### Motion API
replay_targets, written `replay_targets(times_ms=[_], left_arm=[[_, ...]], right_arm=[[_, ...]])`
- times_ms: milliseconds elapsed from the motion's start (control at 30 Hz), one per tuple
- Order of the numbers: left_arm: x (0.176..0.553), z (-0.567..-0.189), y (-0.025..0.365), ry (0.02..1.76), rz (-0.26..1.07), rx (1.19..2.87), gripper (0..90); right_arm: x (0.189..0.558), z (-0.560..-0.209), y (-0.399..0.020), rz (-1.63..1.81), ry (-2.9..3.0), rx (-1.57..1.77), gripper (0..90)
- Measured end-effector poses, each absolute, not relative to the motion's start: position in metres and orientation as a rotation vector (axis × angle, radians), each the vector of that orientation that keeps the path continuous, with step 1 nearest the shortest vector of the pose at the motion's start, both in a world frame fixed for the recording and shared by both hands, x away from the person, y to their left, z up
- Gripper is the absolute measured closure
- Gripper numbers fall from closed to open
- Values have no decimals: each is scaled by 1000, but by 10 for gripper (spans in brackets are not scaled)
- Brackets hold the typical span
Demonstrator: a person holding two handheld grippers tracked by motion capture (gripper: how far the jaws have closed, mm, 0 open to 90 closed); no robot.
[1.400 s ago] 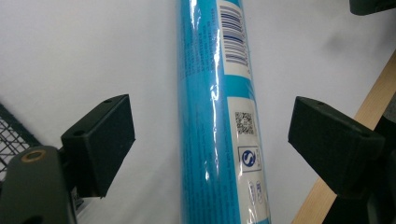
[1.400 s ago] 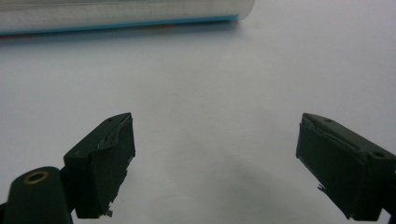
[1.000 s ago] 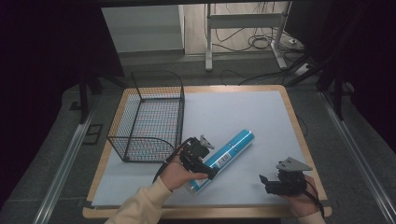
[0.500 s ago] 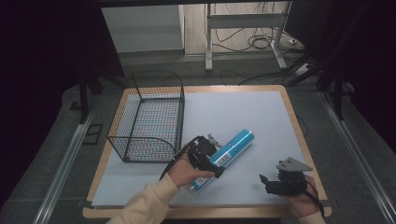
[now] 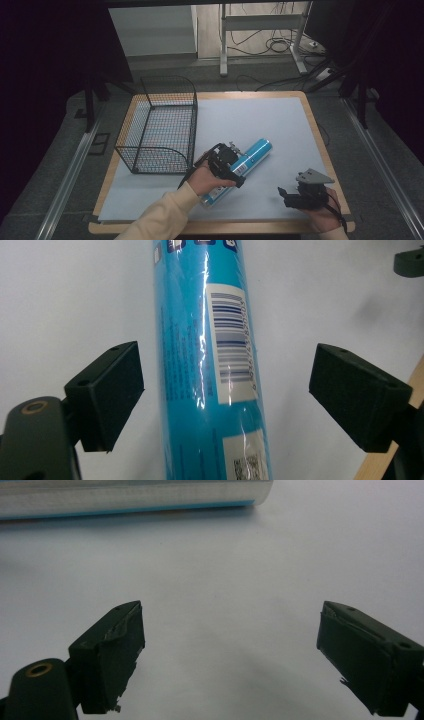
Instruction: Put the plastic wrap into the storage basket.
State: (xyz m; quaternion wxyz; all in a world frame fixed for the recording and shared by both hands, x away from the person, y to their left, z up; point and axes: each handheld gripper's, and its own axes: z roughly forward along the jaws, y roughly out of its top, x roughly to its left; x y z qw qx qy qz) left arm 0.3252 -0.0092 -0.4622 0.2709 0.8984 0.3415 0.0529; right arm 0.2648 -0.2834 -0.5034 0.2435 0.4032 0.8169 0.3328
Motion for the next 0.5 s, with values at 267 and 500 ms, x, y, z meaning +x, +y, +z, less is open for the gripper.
replay_targets(times_ms=[267,500], left_arm=[[333,-465,-16,930,144,2444,139],[342,-470,-24,949,143,2467,139]], right_arm=[[265,-503,-284,909,2231,1101,122],[265,-504,-284,908,2232,1101,122]])
